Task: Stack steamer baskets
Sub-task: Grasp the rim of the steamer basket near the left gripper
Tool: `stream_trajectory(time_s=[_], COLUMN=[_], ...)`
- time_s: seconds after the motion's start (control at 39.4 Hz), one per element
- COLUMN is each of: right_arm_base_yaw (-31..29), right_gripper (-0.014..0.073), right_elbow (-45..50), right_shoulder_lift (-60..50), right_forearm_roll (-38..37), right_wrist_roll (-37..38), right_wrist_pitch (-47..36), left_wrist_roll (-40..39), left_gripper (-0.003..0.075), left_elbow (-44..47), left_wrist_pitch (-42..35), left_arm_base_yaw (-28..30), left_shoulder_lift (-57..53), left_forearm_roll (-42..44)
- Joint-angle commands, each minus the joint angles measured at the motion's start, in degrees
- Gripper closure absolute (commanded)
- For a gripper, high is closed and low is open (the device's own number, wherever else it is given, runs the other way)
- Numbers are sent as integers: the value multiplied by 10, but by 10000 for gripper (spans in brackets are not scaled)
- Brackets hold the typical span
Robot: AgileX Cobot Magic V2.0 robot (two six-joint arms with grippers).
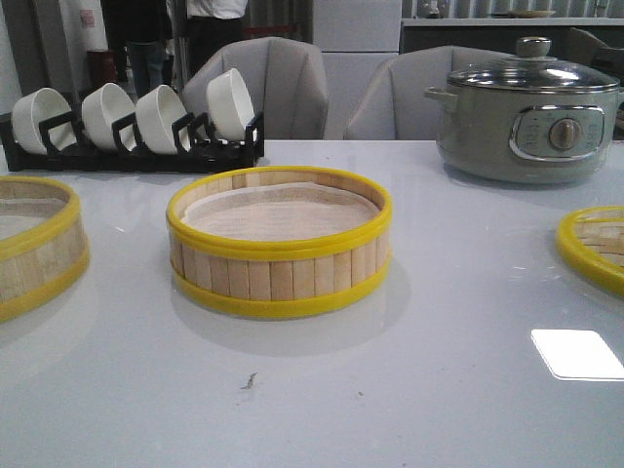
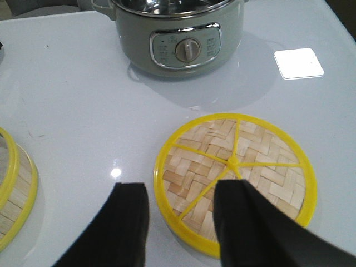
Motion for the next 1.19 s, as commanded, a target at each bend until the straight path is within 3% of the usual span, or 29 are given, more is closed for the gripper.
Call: stream_trajectory(time_s=[0.0,0.3,0.91,1.17], right_arm_base_yaw=[-3,-3,-3,-3], right_gripper=[202,202,202,202], right_elbow=[-22,-22,-22,-22], right_shoulder_lift=[-4,6,47,48], right_forearm_roll=[-5,0,0,0], right_wrist_roll=[-3,-2,-2,-2], right_wrist_pitch=[-37,-43,-43,-55], left_wrist_roll=[5,5,5,5], left_gripper=[234,235,235,261], left_elbow=[-21,-29,-128,-129], left_wrist_pitch=[-31,-76,-88,-91], left_arm_base_yaw=[-16,-30,-30,-30], left_shoulder_lift=[22,142,394,439], left_forearm_roll=[-21,-51,-55,-55])
